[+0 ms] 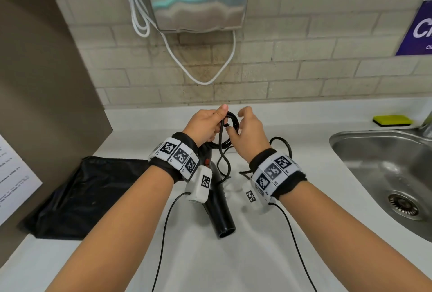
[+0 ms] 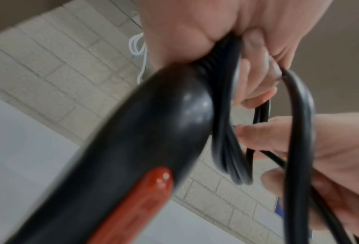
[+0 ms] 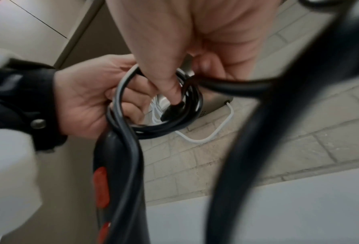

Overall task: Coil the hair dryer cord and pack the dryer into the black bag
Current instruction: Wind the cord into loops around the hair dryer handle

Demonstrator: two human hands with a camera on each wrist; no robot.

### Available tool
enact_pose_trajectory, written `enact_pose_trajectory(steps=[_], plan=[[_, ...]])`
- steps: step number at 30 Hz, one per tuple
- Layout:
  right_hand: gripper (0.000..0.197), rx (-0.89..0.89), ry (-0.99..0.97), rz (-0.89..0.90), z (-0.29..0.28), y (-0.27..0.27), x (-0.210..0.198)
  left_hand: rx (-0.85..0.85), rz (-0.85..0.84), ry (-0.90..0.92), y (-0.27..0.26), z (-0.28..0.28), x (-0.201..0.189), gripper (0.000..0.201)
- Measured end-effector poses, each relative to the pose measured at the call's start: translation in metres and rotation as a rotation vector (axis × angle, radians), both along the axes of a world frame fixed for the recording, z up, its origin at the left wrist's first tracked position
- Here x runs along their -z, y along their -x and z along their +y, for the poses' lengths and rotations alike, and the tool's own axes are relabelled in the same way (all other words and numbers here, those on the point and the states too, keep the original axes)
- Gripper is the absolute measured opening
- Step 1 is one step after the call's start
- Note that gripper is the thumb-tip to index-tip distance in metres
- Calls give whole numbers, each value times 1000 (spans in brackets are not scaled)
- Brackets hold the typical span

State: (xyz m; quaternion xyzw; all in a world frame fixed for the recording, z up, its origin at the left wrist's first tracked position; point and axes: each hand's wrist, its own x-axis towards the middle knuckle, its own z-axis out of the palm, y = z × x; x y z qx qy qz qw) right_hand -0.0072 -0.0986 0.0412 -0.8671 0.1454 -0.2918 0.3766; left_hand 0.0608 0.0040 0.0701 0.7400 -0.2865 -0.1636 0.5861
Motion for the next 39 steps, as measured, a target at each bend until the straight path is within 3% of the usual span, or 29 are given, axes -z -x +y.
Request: enact_pose_trajectory(steps=[2, 5, 7, 11, 14, 18, 20, 27, 29, 31, 32, 35, 37, 39], plan=[[45, -9, -55, 71, 2, -7, -5, 18, -11, -9, 0, -1, 0, 44], [41, -39, -142, 139, 1, -17, -9, 29, -24, -9, 0, -2, 0, 43], [36, -91, -289, 63, 0, -19, -14, 32, -35, 1, 0, -2, 2, 43], [49, -128, -617, -38, -9, -12, -32, 13, -81, -3, -2, -4, 4, 41], [45, -125, -865, -144, -18, -8, -43, 23, -131, -25, -1, -7, 5, 40], [40, 33, -1006, -405, -47, 0, -48, 7, -152, -27, -2, -9, 6, 44], [41, 83, -1027, -447, -67, 6, -46, -23, -141, -31, -6, -7, 6, 44], [37, 326, -1002, -71, -95, 6, 25, -79, -51, 58, -13, 0, 7, 43], [24, 308, -824, 199, -93, 7, 48, -79, -33, 75, -13, 1, 7, 42], [4, 227, -696, 615, -92, 10, 66, -80, -21, 81, -13, 4, 6, 43], [13, 198, -677, 695, -89, 12, 71, -72, -18, 78, -12, 5, 5, 43], [21, 118, -195, 909, -81, 12, 73, -32, -13, 64, -10, 7, 4, 44], [14, 108, 20, 783, -74, 4, 63, -16, -12, 53, -9, 7, 4, 44], [33, -77, -135, 454, -58, -4, 49, -3, -10, 54, -7, 6, 5, 44]])
